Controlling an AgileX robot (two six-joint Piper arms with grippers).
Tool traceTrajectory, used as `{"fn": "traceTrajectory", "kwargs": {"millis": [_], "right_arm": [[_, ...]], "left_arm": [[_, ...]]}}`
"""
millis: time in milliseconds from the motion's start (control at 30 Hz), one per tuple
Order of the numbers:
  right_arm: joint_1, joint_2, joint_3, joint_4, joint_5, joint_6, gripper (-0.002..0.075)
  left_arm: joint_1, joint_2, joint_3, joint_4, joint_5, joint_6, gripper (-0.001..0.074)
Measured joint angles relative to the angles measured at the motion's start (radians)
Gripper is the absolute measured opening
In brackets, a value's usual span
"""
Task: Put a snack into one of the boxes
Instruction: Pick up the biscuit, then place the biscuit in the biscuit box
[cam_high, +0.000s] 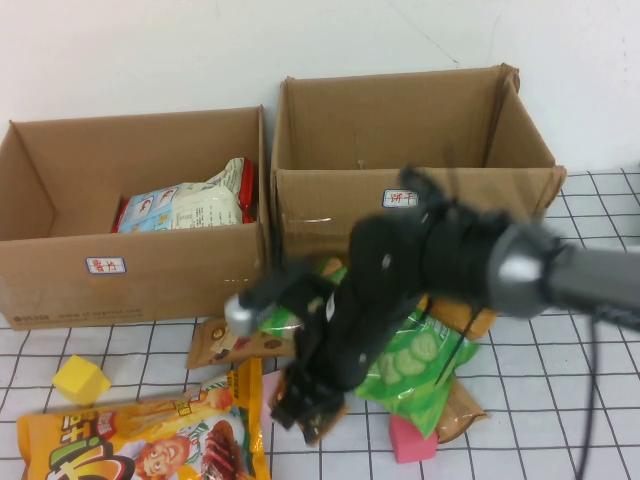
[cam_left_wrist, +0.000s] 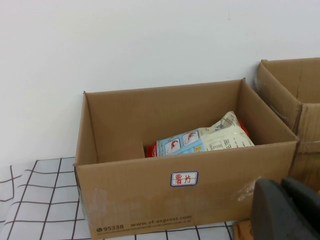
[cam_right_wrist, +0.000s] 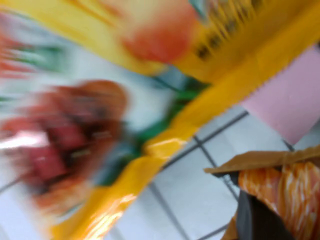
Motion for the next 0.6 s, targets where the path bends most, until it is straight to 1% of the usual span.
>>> {"fn": "traceTrajectory", "kwargs": {"millis": [133, 267, 333, 433, 533, 600], "right_arm": [[0.000, -0.122, -0.015, 0.005, 0.035, -0.031, 0.0147], [-0.024, -0.248, -0.020, -0.079, -0.004, -0.023, 0.0147], [-0.063, -0.287, -0.020, -0.136, -0.078, 0.013, 0.0147], [-0.157, -0.296, -0.020, -0.170, -0.250, 0.085, 0.0147], [-0.250, -0.256, -0.031, -0.144, -0.385, 0.113, 0.0146], [-0.300, -0.217, -0.061, -0.115, -0.426, 0.117, 0.0146]], "left_arm": [[0.000, 0.000, 0.000, 0.000, 0.000, 0.000, -0.0002], [0.000, 0.000, 0.000, 0.000, 0.000, 0.000, -0.0002], [0.000, 0.000, 0.000, 0.000, 0.000, 0.000, -0.0002], [0.000, 0.000, 0.000, 0.000, 0.000, 0.000, -0.0002], [0.000, 0.000, 0.009, 0.000, -0.003, 0.000, -0.0002], [0.000, 0.000, 0.026, 0.000, -0.005, 0.000, -0.0002]]}}
